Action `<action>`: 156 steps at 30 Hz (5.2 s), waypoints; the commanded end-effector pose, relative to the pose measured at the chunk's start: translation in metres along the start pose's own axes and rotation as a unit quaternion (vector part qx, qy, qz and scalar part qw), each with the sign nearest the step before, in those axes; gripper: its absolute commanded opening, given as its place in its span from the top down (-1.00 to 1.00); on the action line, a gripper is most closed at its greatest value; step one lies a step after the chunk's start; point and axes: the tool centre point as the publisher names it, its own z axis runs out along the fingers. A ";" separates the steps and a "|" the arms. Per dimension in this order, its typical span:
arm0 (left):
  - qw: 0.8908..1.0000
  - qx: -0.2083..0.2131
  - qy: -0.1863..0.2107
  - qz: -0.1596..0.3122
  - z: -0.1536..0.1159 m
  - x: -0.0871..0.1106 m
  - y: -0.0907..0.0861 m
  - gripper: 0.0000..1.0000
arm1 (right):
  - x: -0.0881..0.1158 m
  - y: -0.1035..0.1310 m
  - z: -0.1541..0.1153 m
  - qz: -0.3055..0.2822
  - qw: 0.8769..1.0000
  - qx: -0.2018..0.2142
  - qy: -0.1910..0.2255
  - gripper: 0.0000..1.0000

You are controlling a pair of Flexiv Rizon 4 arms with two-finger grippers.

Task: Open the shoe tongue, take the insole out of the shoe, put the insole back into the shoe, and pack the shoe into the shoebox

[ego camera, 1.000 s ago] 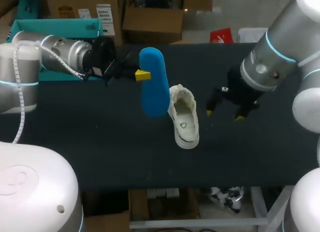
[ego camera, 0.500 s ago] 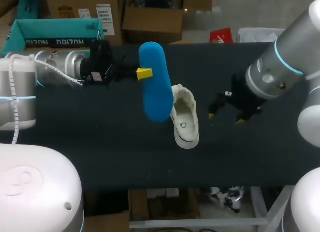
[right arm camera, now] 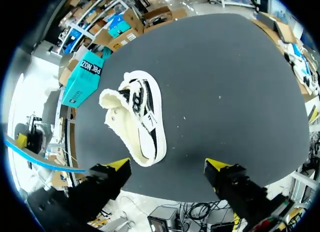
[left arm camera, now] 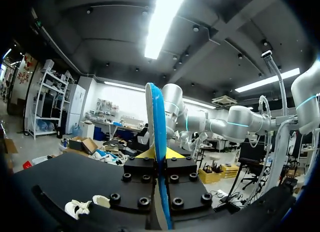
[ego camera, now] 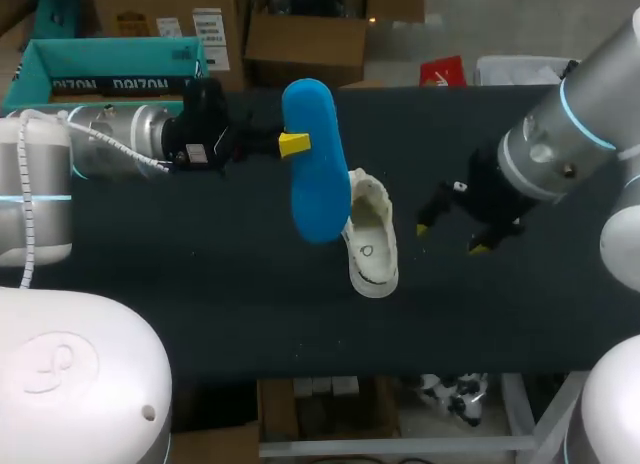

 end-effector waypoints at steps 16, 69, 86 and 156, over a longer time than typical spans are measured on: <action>1.000 0.001 -0.004 0.000 0.001 0.002 0.000 1.00 | 0.010 0.013 -0.006 0.124 0.977 0.142 0.104 -1.00; 1.000 0.001 -0.004 0.000 0.001 0.002 0.000 1.00 | 0.049 0.024 0.021 0.498 0.775 0.274 0.276 -1.00; 0.994 -0.015 0.052 0.092 0.030 -0.024 0.032 1.00 | 0.055 0.028 0.025 0.552 0.722 0.303 0.288 -1.00; 0.974 -0.016 0.136 0.179 0.059 -0.031 0.097 -1.00 | 0.072 0.015 0.024 0.559 0.676 0.349 0.331 1.00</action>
